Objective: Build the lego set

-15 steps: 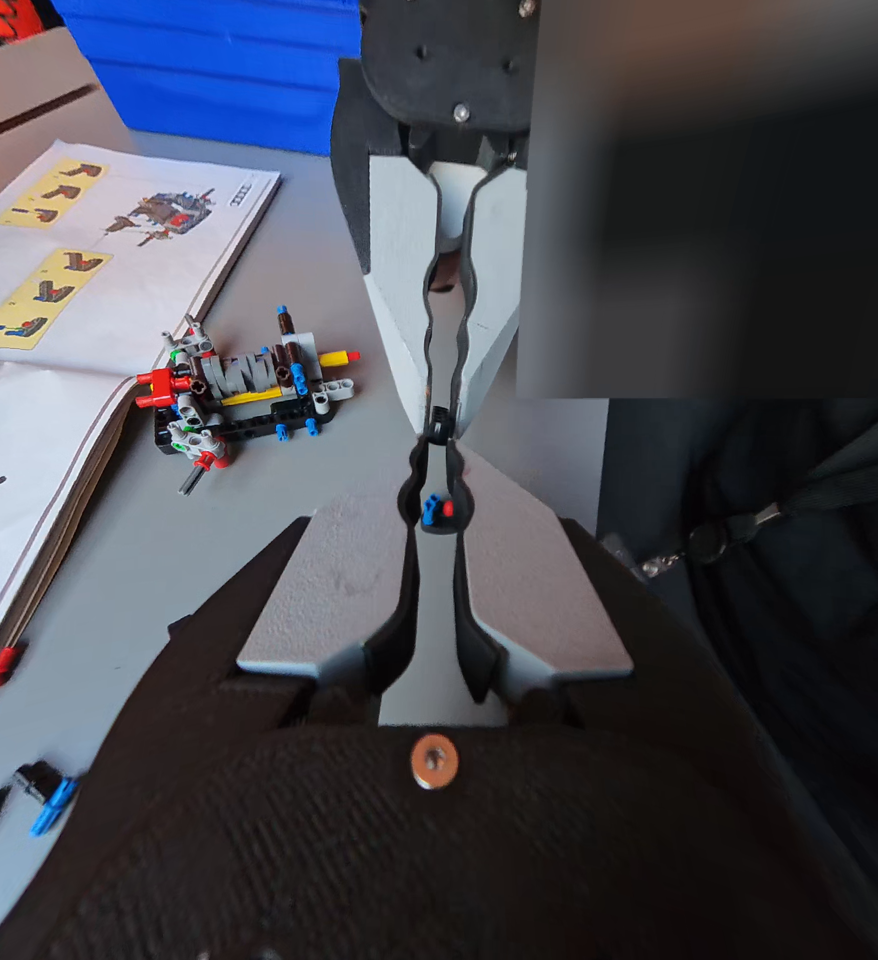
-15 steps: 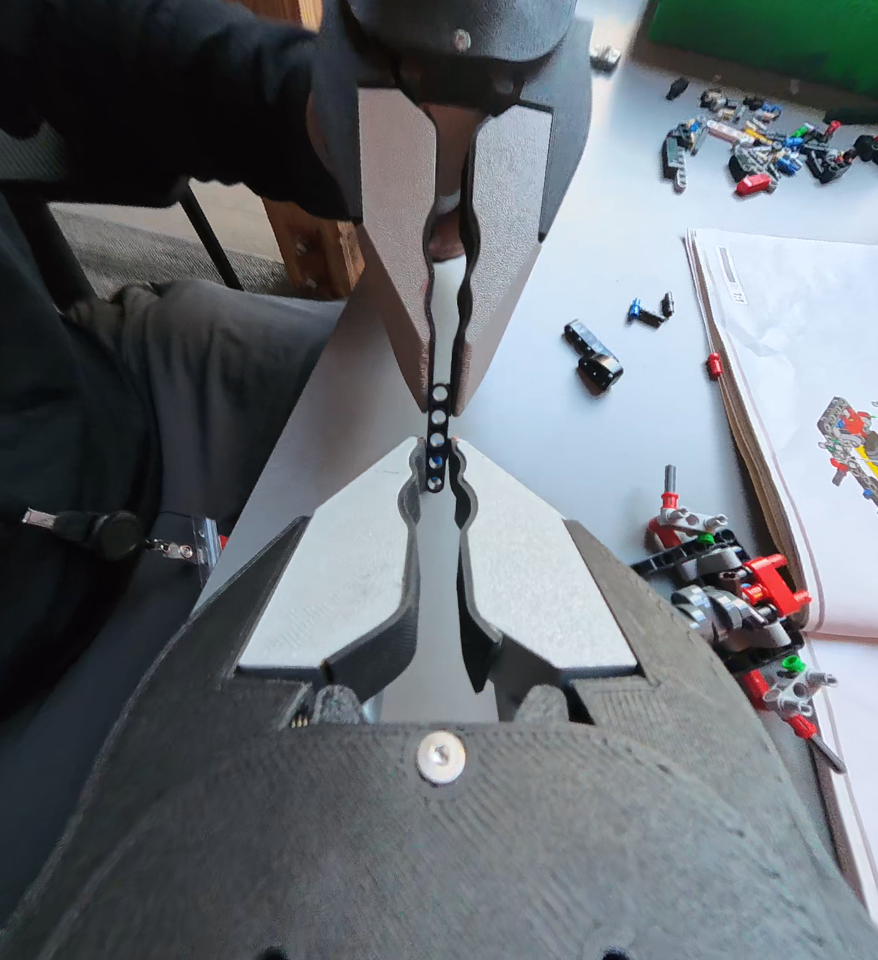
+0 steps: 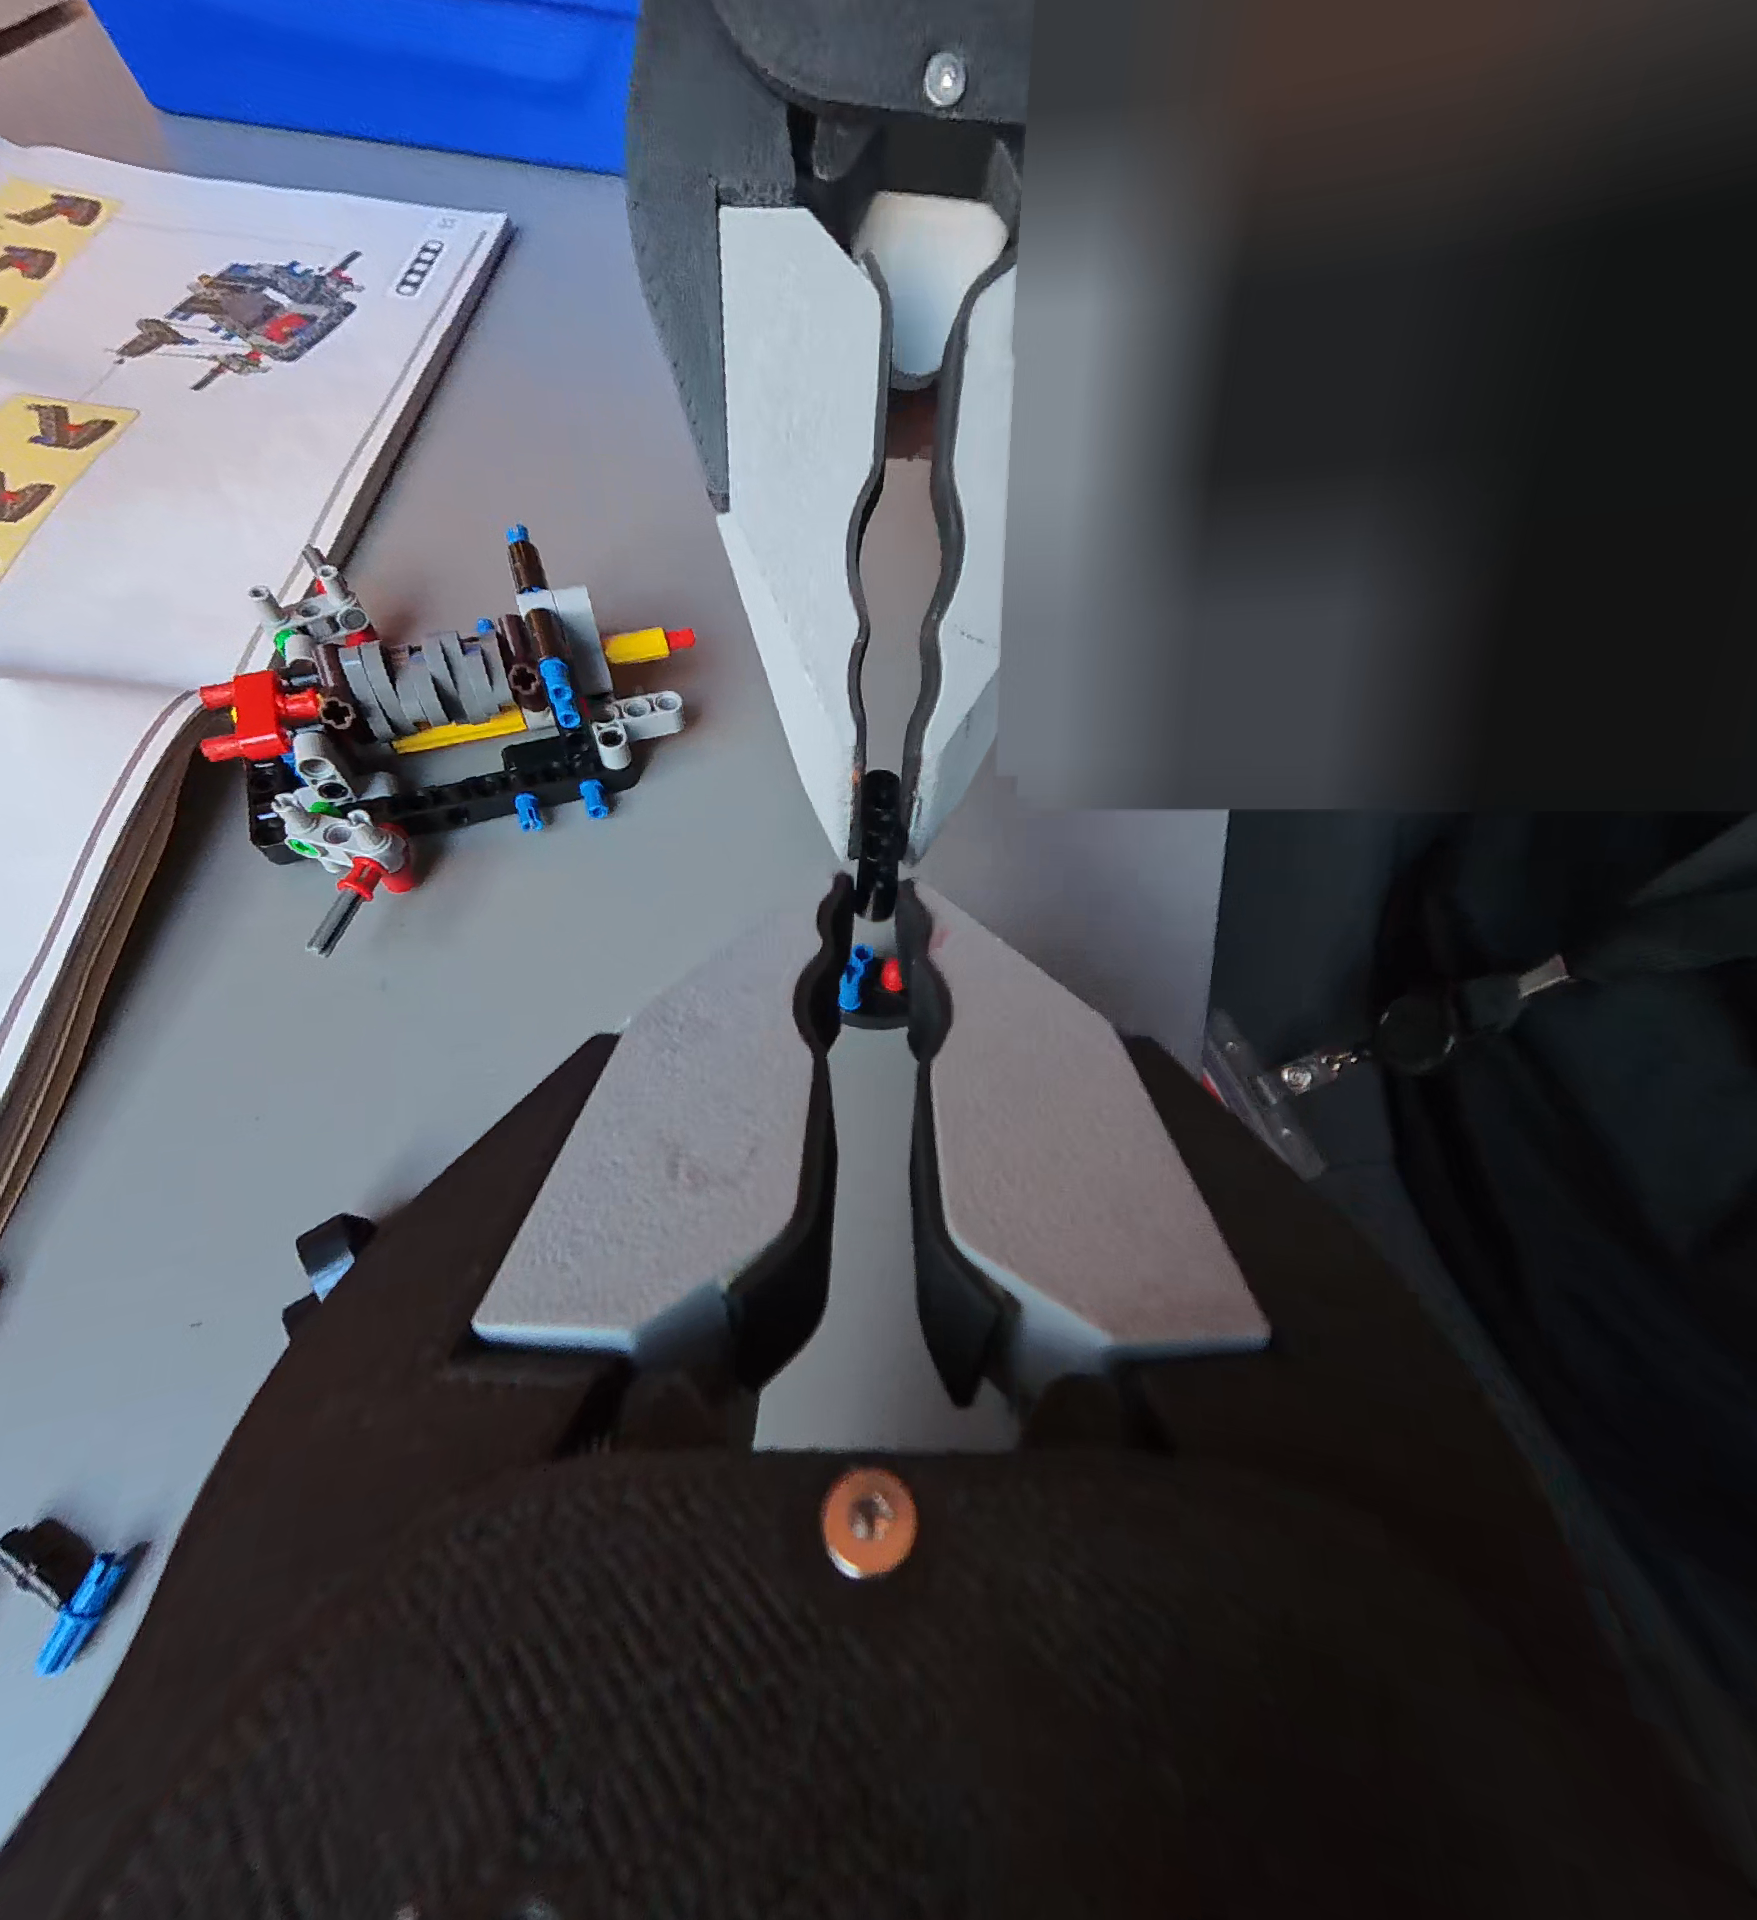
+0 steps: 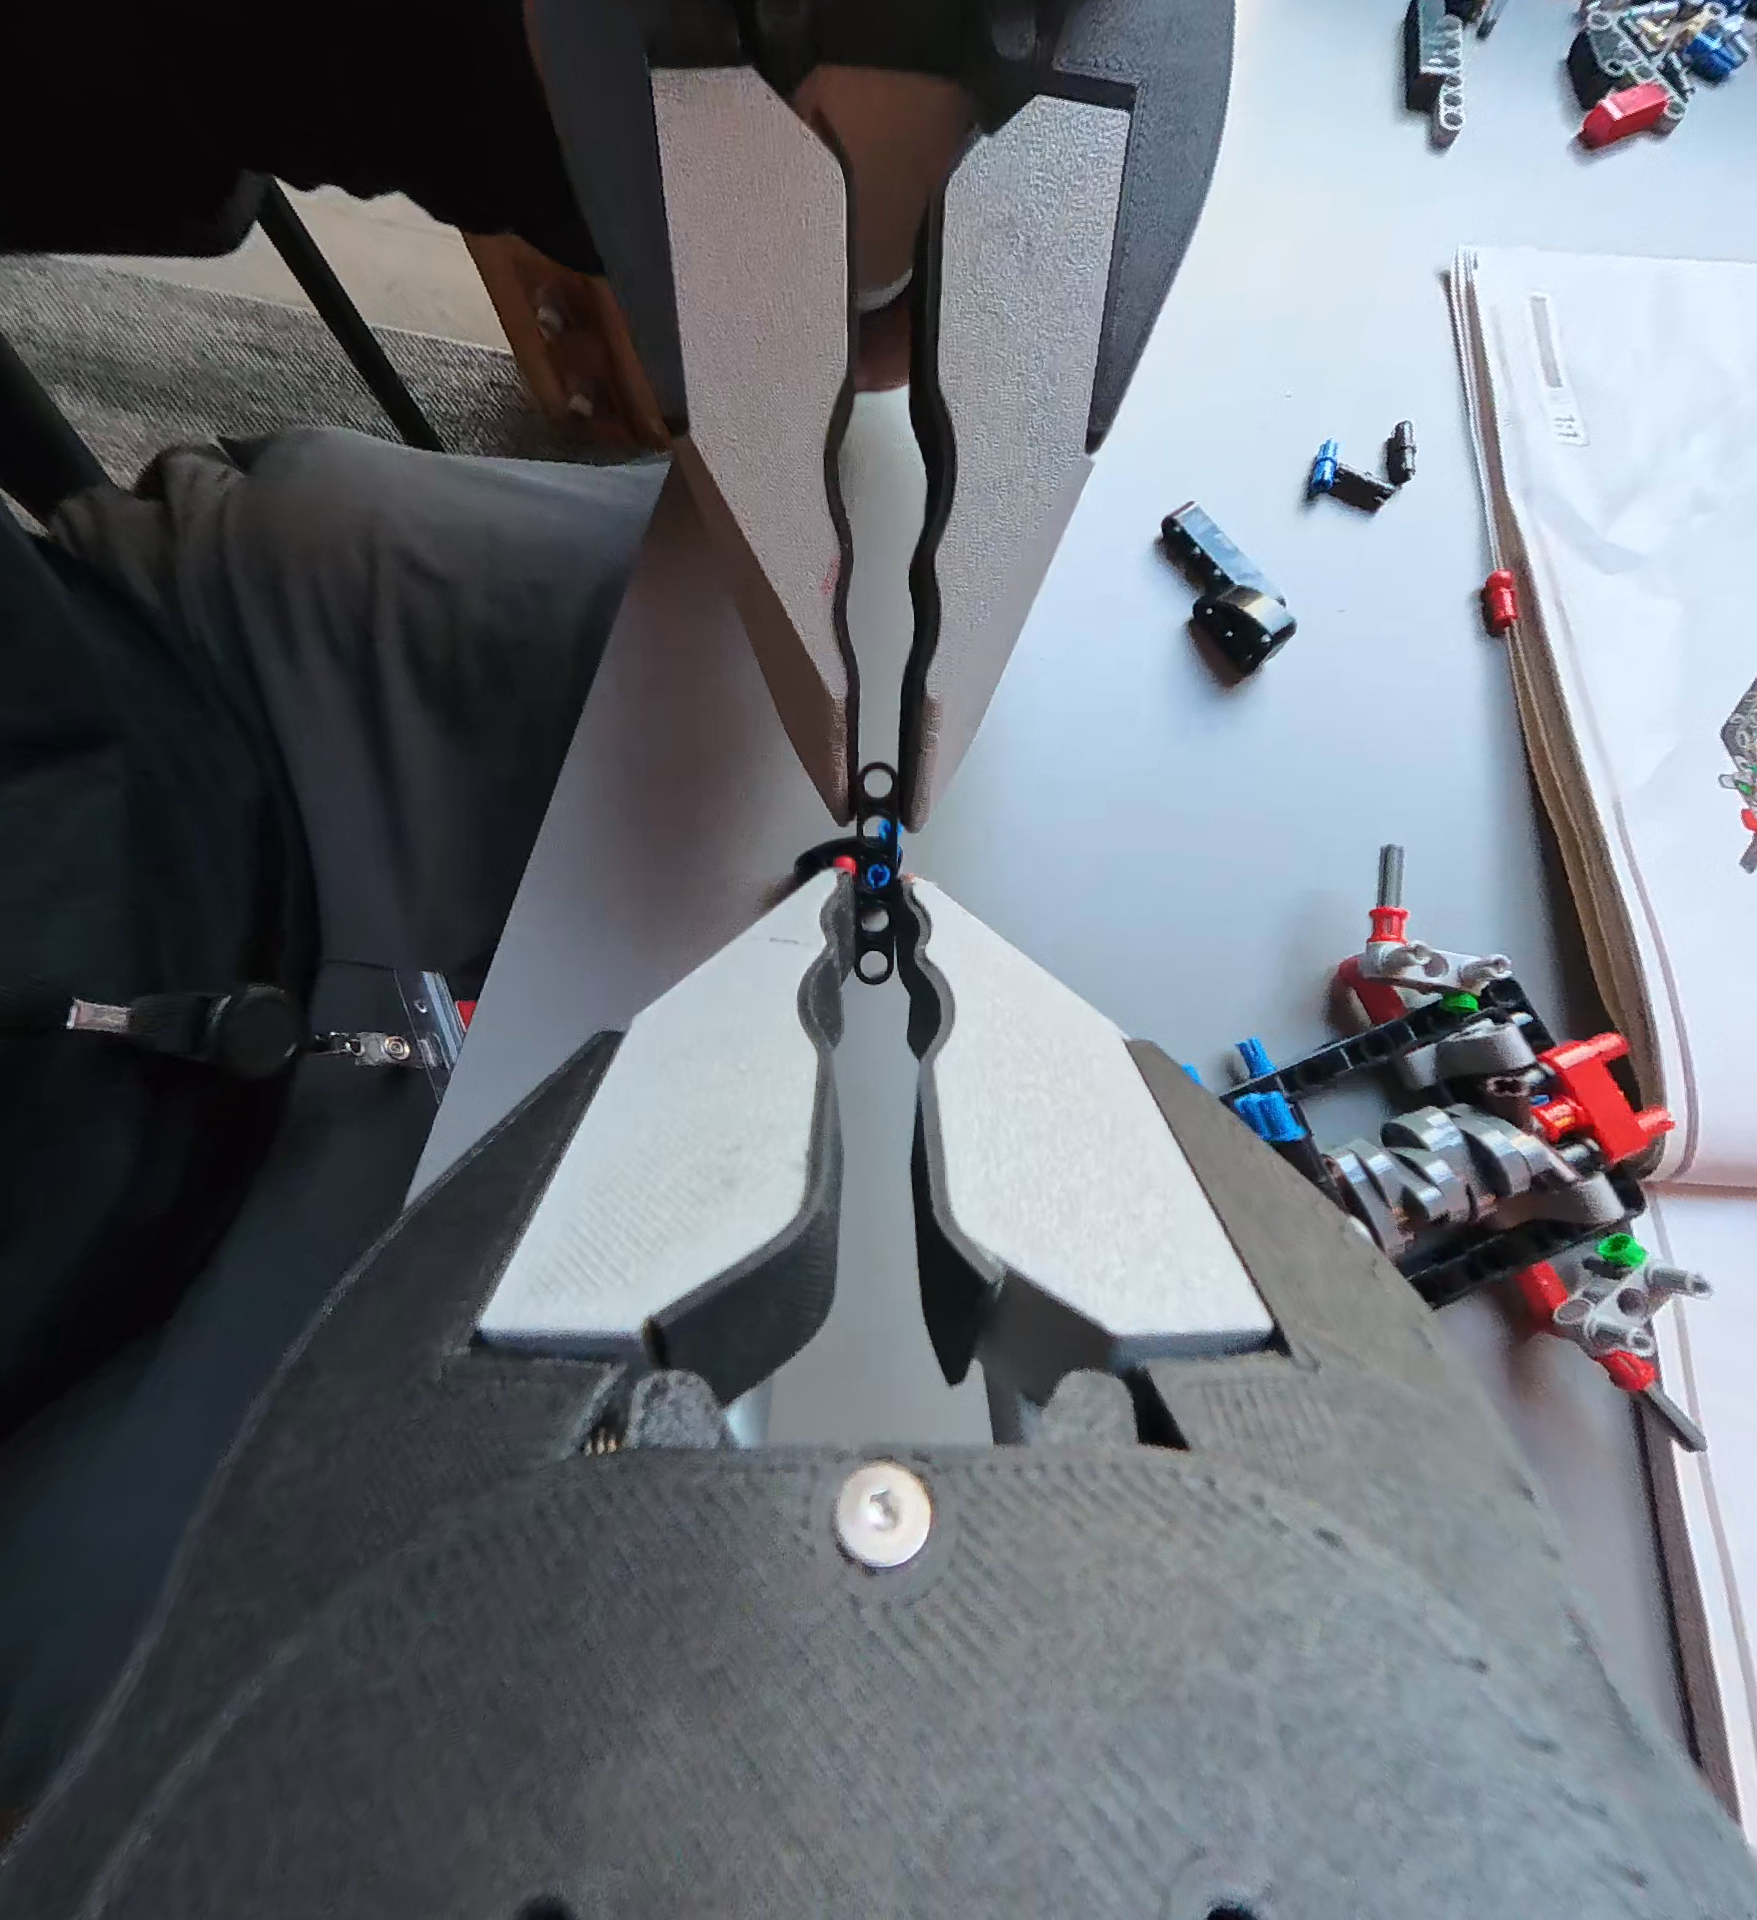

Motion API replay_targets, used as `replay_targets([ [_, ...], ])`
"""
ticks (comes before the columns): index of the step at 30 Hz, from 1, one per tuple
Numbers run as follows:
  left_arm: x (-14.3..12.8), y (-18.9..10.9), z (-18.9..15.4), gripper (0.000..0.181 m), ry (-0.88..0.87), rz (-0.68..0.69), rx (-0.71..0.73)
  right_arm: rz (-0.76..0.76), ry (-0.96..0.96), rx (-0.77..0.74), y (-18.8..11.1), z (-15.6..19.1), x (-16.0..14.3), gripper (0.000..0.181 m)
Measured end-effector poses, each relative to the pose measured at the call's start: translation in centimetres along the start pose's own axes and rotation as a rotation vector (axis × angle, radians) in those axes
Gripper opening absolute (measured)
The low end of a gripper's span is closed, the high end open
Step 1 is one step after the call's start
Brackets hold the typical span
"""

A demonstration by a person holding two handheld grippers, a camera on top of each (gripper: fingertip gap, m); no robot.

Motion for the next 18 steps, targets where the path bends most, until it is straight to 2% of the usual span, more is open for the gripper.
replay_targets([
  [5, -0.82, 0.31, 0.59, 0.005, -0.003, -0.019, -0.008, -0.022, -0.062, -0.089, 0.46, 0.17, -0.15, 0.005],
  [11, -0.79, -0.45, 0.74, 0.005, -0.015, -0.105, -0.060, -0.139, -0.058, -0.067, 0.12, 0.20, 0.13, 0.006],
  [14, -0.81, -0.19, 0.64, 0.005, -0.034, -0.073, -0.104, -0.101, -0.046, -0.019, 0.22, 0.29, 0.17, 0.005],
  [18, -0.78, 0.02, 0.45, 0.008, -0.034, -0.004, -0.050, -0.042, -0.031, -0.038, 0.35, 0.23, 0.13, 0.005],
])
Point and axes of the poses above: each gripper's, where its closed fingertips meet, y out along the fingers, x out of its top, z = x × y across the jaws, the point moved 10 cm from there along -y, back along the fingers, and after that the axes turned 7 degrees about z, right-handed, at the moved point
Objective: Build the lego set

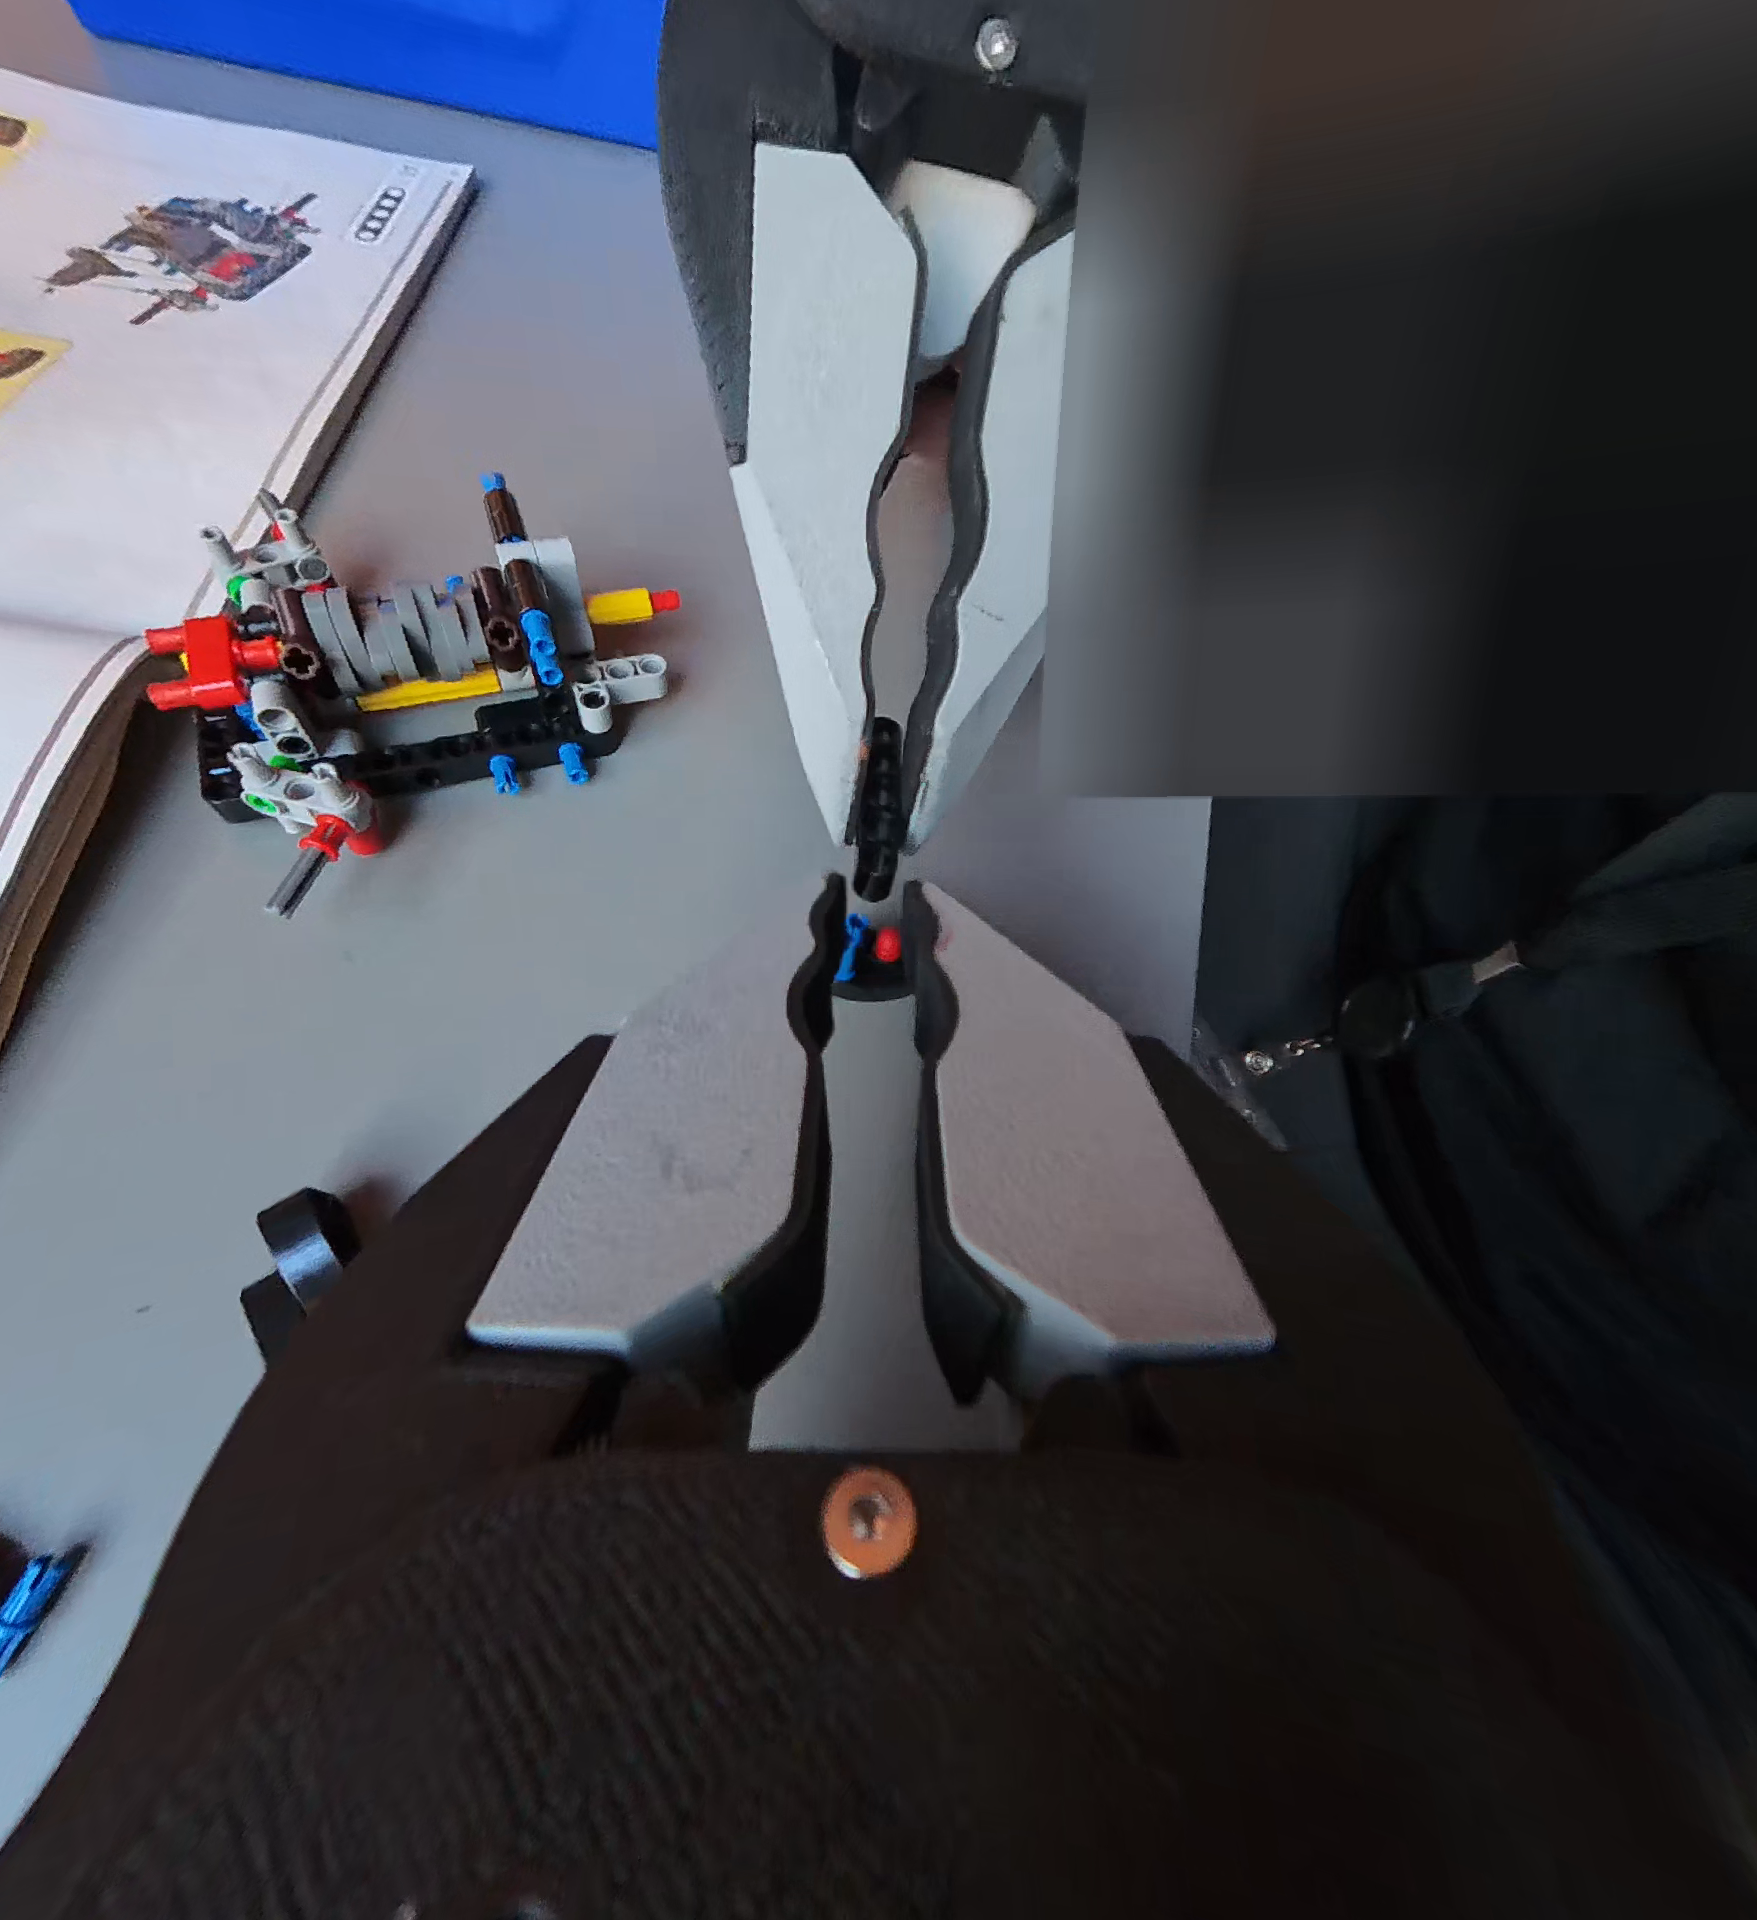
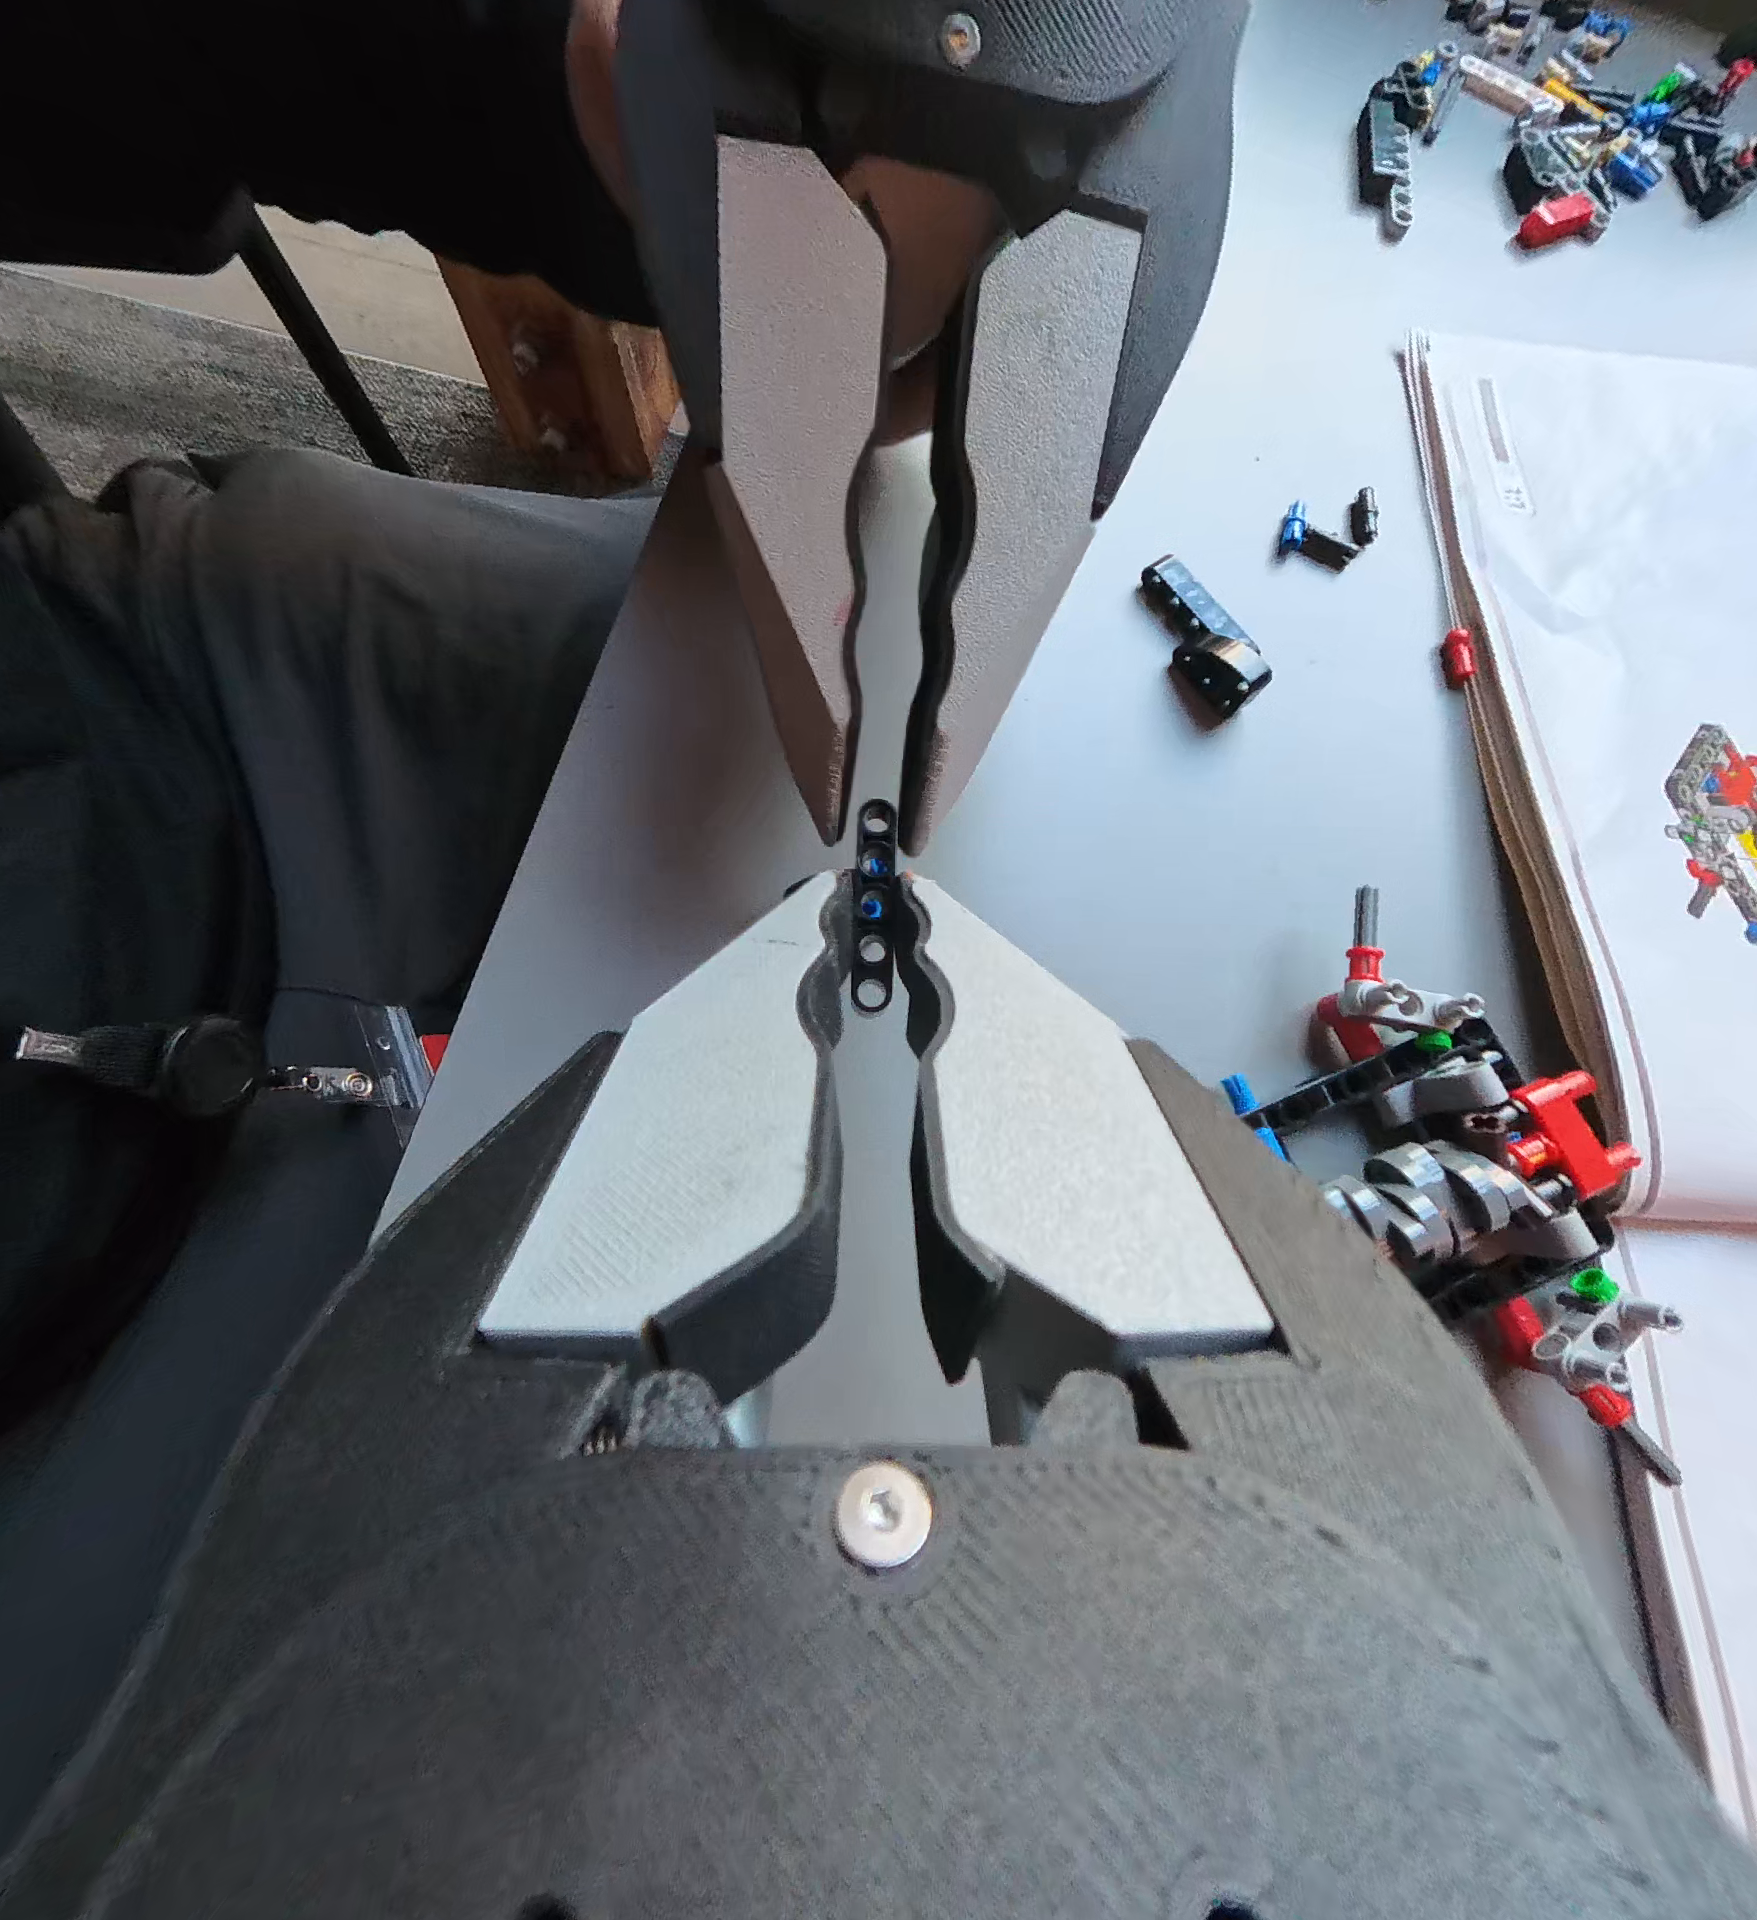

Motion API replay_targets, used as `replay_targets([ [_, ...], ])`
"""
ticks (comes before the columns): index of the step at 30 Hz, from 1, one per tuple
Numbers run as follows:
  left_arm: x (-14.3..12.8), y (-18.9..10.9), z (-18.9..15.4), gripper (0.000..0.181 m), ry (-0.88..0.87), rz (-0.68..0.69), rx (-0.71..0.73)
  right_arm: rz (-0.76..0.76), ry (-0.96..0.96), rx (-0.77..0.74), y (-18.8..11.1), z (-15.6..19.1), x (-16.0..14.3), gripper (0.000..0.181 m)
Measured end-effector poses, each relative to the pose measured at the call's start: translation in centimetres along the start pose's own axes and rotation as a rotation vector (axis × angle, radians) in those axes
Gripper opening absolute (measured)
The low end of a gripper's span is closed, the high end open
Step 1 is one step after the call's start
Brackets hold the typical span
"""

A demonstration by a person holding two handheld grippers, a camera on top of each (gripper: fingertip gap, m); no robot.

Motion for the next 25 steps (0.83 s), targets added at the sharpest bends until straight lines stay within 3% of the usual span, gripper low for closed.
replay_targets([
  [9, 0.17, 0.10, -0.12, 0.005, 0.058, 0.031, 0.041, -0.001, 0.013, -0.013, 0.29, 0.07, -0.05, 0.005],
  [21, -0.39, 0.23, 0.52, 0.005, 0.012, 0.037, -0.037, -0.006, 0.057, -0.026, 0.83, 0.37, -0.14, 0.005],
  [23, -0.17, 0.31, 0.50, 0.023, 0.005, 0.032, -0.004, -0.003, 0.060, -0.021, 0.81, 0.46, -0.14, 0.005],
  [25, -0.15, 0.29, 0.29, 0.011, 0.032, 0.044, 0.001, 0.001, 0.060, -0.030, 0.87, 0.54, -0.14, 0.005],
])
Point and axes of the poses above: each gripper's, where its closed fingertips meet, y out along the fingers, x out of its top, z = x × y across the jaws, the point moved 10 cm from there along -y, back along the fingers, and after that the axes turned 7 degrees about z, right-handed, at the moved point
